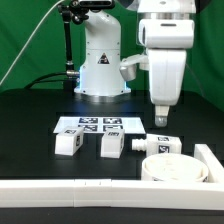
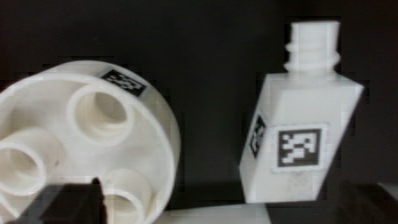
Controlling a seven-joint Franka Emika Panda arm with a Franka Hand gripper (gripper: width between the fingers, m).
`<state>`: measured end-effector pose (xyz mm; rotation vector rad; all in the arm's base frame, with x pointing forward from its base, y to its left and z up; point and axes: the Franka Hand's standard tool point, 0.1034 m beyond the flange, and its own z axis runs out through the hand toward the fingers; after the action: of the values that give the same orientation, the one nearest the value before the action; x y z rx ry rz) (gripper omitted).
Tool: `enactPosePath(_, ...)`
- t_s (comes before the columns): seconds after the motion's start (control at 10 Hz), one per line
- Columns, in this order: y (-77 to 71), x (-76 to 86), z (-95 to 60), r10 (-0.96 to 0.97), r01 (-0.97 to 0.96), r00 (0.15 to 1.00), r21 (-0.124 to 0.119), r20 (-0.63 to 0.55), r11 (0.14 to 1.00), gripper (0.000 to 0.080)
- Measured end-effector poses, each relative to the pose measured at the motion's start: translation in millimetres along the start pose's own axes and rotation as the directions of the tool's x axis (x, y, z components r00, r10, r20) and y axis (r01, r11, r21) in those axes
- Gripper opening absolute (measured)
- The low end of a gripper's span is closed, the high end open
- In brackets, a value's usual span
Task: Assemble stool
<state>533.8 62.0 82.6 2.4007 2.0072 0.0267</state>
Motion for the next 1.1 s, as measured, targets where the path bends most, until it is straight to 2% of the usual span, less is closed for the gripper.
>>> enactPosePath(0.3, 1.3, -0.2, 1.5, 0.003, -0.003, 1.000, 0.002, 0.000, 1.000, 0.0648)
enactPosePath(0.4, 1.9, -0.4, 2.0, 0.010, -0.010, 1.000, -0.004, -0.004, 1.000, 0.0648)
enactPosePath(0.5, 2.0, -1.8, 4.8, 0.043, -0.044, 0.999, -0.049, -0.030, 0.998, 0.0648)
enactPosePath(0.6, -2.9, 1.7, 5.5, 0.058, -0.060, 0.997, -0.067, -0.043, 0.996, 0.0648)
enactPosePath(0.7, -5.4, 10.6, 5.6, 0.064, -0.068, 0.997, -0.074, -0.053, 0.995, 0.0648)
enactPosePath(0.8, -8.7, 18.4, 7.4, 0.065, -0.069, 0.996, -0.070, -0.056, 0.995, 0.0648)
enactPosePath(1.1, -11.5, 19.4, 8.3, 0.082, -0.084, 0.996, -0.056, -0.045, 0.995, 0.0648)
